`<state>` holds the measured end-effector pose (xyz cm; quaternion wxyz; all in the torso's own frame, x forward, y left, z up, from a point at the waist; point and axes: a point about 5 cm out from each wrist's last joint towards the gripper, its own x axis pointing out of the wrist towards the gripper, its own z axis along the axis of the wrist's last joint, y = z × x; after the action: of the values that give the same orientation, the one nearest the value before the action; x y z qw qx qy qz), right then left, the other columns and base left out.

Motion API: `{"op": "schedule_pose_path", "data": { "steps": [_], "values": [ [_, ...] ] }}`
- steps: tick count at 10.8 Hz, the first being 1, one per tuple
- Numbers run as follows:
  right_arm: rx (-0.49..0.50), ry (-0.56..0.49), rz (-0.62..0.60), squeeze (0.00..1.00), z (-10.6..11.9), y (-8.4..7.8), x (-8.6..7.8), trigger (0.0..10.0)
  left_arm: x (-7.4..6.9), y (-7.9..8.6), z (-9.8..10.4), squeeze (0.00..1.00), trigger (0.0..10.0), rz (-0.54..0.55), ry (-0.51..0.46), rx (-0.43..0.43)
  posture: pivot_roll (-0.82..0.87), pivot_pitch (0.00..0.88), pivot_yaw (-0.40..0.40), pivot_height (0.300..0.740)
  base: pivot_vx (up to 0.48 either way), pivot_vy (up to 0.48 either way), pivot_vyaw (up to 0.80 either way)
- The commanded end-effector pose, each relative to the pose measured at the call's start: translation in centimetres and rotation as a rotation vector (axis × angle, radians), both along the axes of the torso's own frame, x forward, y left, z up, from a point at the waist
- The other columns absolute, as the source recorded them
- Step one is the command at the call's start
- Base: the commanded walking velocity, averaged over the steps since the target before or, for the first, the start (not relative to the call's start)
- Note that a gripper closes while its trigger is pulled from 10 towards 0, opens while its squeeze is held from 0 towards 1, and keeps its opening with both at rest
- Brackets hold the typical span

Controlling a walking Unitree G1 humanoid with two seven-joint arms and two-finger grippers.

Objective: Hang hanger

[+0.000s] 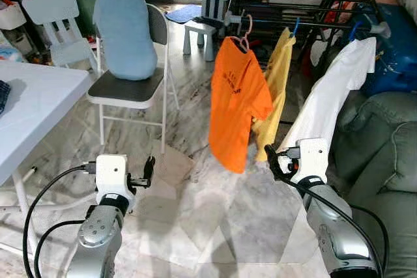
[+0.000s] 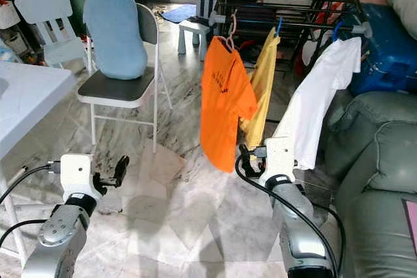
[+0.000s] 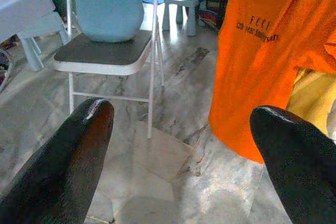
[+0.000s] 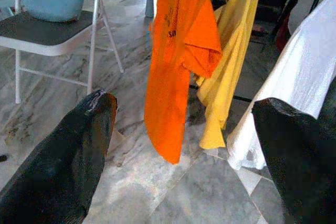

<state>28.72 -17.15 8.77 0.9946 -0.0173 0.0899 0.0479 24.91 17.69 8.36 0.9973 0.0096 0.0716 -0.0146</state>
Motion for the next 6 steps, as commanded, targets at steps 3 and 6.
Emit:
{"op": "schedule_pose_path", "data": {
  "steps": [3, 6],
  "values": [
    [0.023, -0.011, -0.039, 0.00, 0.16, -0.32, 0.05, 10.0, -0.07, 0.08, -0.06, 0.00, 10.0, -0.001, 0.000, -0.008, -0.10, 0.020, 0.002, 0.740, 0.000, 0.000, 0.00],
    [0.021, 0.004, -0.040, 0.00, -0.03, -0.13, 0.09, 10.0, 0.12, 0.00, -0.01, 0.00, 10.0, -0.003, -0.003, -0.012, -0.10, 0.022, 0.002, 0.740, 0.000, 0.000, 0.00]
  ]
}}
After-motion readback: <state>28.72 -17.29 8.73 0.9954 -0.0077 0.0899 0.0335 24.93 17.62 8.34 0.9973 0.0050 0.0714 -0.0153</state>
